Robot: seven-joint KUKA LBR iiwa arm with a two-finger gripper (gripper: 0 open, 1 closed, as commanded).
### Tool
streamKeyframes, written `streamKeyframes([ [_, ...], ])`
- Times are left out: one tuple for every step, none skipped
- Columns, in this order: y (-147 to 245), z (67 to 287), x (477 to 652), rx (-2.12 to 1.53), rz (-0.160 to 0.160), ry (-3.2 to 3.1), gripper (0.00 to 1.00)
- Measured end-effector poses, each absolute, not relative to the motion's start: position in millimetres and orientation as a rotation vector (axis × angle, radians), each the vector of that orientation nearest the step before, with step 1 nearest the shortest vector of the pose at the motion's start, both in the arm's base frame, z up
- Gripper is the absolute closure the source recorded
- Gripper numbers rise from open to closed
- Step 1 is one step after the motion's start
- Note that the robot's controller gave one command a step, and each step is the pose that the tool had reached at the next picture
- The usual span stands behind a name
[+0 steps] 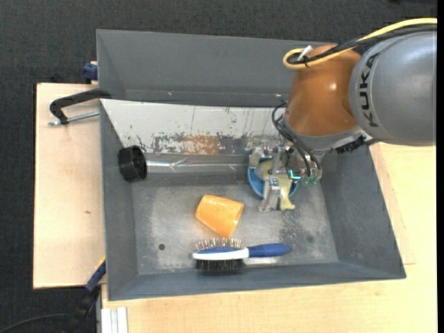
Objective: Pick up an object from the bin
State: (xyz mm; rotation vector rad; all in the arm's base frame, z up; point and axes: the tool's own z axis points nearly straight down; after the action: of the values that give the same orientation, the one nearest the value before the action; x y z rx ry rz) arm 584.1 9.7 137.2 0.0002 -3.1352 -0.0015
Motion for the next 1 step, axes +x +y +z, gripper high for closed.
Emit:
streamKeyframes([
  [-39.7, 70.1, 601.4, 0.025, -0.001, -3.142, 0.00],
])
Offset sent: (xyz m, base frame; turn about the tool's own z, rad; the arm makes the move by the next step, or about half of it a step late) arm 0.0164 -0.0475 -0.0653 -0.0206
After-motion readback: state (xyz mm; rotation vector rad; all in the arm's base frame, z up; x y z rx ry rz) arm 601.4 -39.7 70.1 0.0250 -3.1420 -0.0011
